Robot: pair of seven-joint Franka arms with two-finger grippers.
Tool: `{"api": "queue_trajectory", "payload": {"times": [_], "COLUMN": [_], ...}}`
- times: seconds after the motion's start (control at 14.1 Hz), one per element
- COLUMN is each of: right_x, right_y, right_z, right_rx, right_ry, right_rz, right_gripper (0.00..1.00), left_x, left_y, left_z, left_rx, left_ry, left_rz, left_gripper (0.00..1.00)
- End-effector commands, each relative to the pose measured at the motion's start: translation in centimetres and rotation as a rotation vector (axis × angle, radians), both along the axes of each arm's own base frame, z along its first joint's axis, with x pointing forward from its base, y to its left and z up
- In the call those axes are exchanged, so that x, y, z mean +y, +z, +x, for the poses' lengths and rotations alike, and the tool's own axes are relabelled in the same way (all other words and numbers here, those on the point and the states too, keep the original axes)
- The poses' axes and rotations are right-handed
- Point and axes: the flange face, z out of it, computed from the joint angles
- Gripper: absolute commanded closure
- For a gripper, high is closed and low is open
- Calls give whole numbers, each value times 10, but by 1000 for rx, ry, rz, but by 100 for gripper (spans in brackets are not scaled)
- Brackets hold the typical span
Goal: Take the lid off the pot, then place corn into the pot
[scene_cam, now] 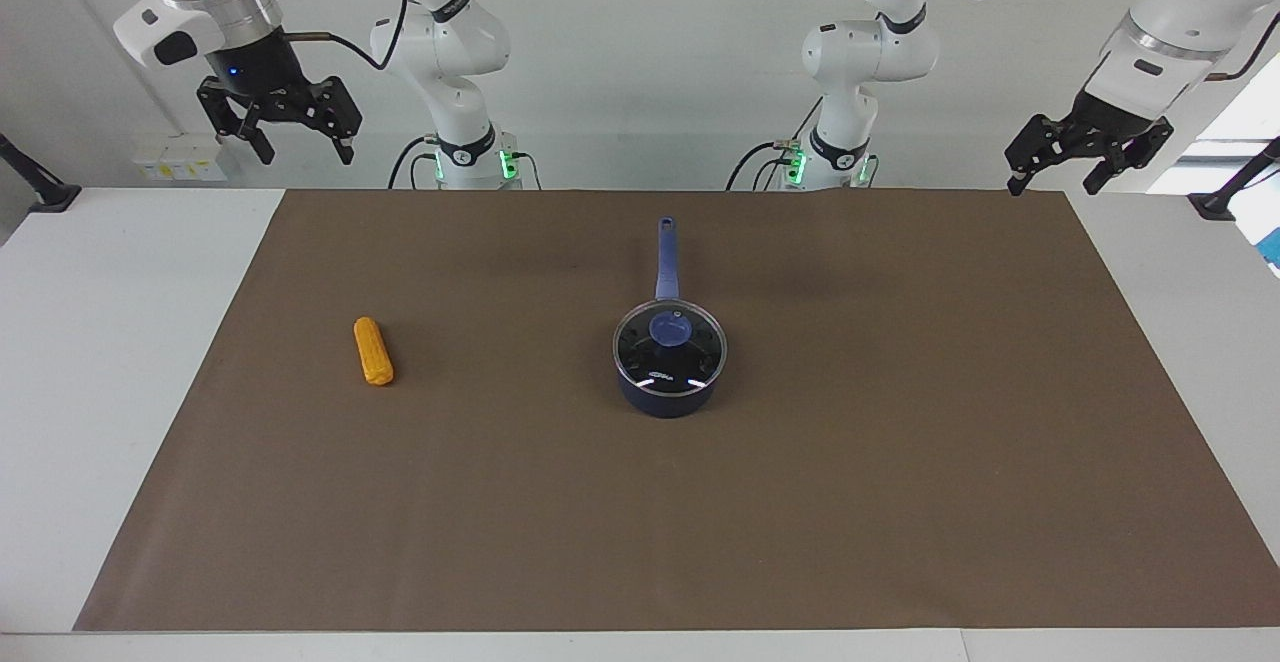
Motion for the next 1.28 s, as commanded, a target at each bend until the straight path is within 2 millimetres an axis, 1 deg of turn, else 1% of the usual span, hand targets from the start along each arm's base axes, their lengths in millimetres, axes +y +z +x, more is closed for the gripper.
{"api": "queue_trajectory", "payload": {"times": [0.0, 0.35, 0.78, 0.92, 1.06, 1.2], "right_x": [-1, -1, -1, -1, -1, -1], "right_y": [2, 2, 2, 2, 2, 2], "right_z": [-3, -3, -3, -3, -3, -3], "right_rx": [-6, -6, -6, -6, -6, -6], "right_ry": [13, 13, 13, 13, 11, 13], "right_rz": [19, 19, 19, 19, 19, 19], "right_gripper": [0, 0, 0, 0, 0, 0], "left_x": [1, -3, -9, -23, -31, -44], "left_y": [4, 4, -3, -10, -16, -23], "left_z": [-6, -6, -8, -7, -7, -7], "left_rx": [14, 9, 21, 30, 35, 44], "left_ry": [-14, -22, -32, -56, -70, -89], "left_rz": [9, 9, 7, 8, 8, 9], "left_gripper": [0, 0, 0, 0, 0, 0]}}
